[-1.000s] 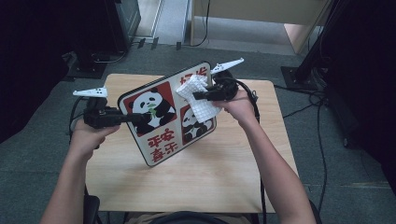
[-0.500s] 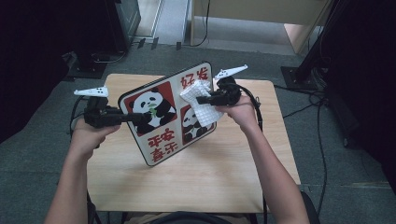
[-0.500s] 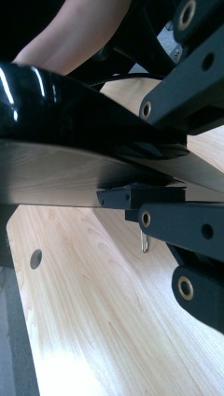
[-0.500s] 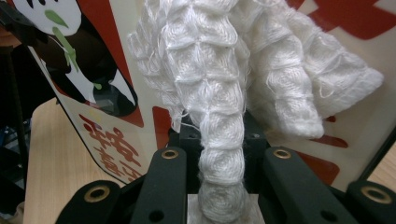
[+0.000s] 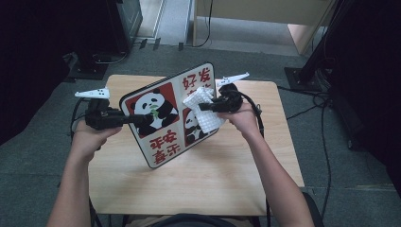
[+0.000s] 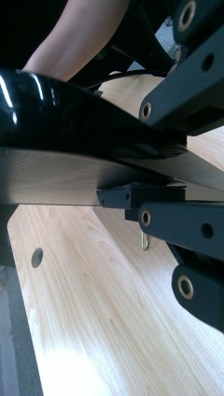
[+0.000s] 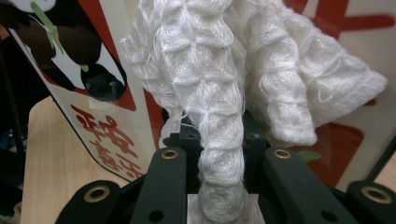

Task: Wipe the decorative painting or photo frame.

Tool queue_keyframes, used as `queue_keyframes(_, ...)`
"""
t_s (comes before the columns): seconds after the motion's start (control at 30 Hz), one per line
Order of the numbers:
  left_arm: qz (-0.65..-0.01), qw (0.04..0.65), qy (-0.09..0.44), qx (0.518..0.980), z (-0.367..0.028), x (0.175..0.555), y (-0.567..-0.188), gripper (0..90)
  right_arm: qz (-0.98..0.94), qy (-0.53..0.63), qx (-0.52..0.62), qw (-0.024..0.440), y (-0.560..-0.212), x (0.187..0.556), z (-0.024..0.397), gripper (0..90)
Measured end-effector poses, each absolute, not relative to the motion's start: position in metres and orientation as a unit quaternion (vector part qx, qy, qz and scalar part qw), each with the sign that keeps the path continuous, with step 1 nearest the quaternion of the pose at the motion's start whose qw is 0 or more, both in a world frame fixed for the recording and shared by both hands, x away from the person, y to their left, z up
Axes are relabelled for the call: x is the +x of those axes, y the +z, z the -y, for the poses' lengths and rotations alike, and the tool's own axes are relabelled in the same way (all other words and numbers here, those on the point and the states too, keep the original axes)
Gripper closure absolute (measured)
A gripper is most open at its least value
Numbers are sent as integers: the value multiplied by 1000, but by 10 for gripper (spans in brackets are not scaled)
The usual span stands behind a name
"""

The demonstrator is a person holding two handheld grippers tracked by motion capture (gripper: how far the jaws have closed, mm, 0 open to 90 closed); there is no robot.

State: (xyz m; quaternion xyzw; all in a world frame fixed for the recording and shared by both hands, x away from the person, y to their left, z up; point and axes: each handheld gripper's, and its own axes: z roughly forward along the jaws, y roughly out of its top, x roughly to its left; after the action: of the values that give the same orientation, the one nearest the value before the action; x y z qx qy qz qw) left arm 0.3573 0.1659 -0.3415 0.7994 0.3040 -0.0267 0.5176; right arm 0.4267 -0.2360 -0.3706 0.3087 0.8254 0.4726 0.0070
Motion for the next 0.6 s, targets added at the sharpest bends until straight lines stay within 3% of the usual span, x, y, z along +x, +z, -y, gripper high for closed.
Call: queue_keyframes(0.6,-301,518,-31,800,-165,360,-342,787,-831,457,318,-4,-394,421,236,764)
